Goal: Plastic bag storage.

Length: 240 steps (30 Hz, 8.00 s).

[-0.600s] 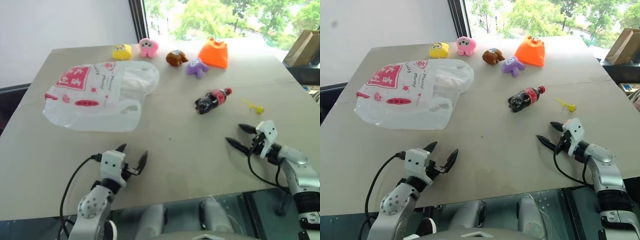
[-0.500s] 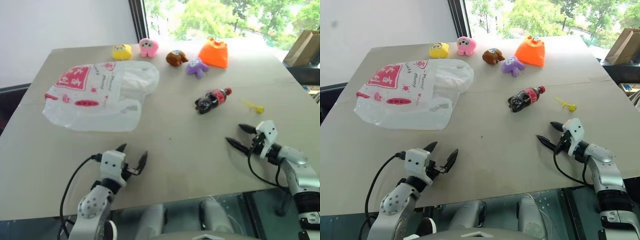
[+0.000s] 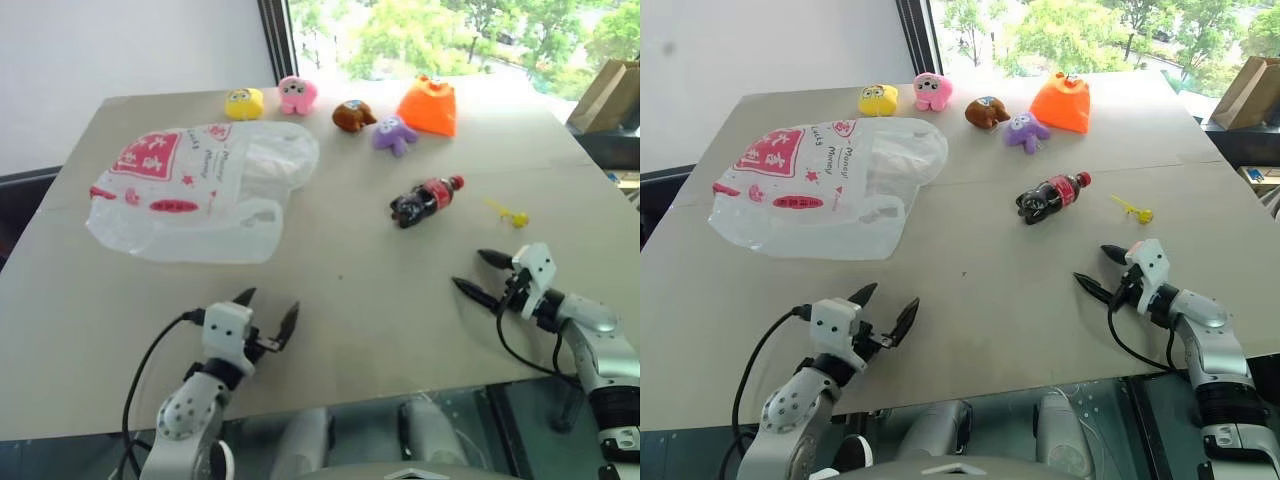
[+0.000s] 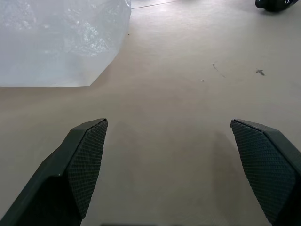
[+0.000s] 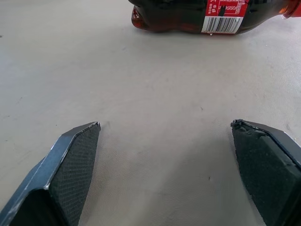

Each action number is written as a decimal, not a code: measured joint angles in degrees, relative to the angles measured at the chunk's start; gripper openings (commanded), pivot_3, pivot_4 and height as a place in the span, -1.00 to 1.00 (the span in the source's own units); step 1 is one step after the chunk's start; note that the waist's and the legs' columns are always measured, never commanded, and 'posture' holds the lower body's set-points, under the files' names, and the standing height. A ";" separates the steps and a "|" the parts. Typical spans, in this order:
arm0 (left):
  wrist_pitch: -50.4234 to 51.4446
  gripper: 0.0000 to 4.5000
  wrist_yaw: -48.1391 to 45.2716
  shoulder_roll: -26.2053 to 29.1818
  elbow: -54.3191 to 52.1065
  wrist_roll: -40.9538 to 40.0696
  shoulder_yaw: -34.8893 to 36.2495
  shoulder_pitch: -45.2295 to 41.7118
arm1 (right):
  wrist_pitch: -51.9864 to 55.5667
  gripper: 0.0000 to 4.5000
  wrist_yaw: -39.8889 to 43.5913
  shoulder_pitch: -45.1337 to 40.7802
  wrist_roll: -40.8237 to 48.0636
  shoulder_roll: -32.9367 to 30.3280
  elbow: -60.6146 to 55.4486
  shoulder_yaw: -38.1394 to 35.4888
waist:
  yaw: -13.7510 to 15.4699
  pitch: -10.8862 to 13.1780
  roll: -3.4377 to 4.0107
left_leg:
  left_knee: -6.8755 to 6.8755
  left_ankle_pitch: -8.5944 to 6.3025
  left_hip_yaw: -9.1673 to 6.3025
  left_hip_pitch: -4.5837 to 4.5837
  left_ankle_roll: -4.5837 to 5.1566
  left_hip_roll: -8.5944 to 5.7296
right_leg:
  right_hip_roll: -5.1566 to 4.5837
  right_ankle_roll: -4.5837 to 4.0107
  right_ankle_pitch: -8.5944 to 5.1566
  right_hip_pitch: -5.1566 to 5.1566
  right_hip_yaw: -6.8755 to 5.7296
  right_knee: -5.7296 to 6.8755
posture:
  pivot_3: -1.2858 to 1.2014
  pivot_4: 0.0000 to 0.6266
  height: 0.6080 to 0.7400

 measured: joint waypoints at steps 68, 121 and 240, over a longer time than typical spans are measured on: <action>5.48 -0.98 12.21 -5.11 2.19 9.37 0.19 -18.13 | 11.25 1.00 -4.76 -12.76 -1.38 1.35 -12.17 5.60 | 0.71 0.10 0.04 | 0.17 0.14 -0.09 -0.38 -0.24 -0.10 | -0.09 0.00 0.02 -0.39 -0.10 0.21 | 0.03 -0.52 1.00; -7.50 -1.00 3.68 -6.83 2.29 -4.09 -1.20 -21.45 | -20.45 0.32 26.10 -41.16 -16.44 4.19 8.96 27.35 | -1.33 0.01 0.00 | 0.88 0.03 0.18 -1.06 -0.03 -0.07 | 0.03 -0.14 0.12 -1.44 0.34 1.32 | 0.03 -0.52 1.00; -26.61 -1.00 1.08 1.50 9.04 7.94 -0.82 -2.74 | 23.98 -0.69 10.49 -32.43 5.52 -1.22 3.98 1.31 | -0.72 0.27 0.13 | 0.91 0.02 0.52 -1.09 0.02 0.06 | 0.13 -0.12 0.12 -1.63 0.62 1.52 | 0.03 -0.52 1.00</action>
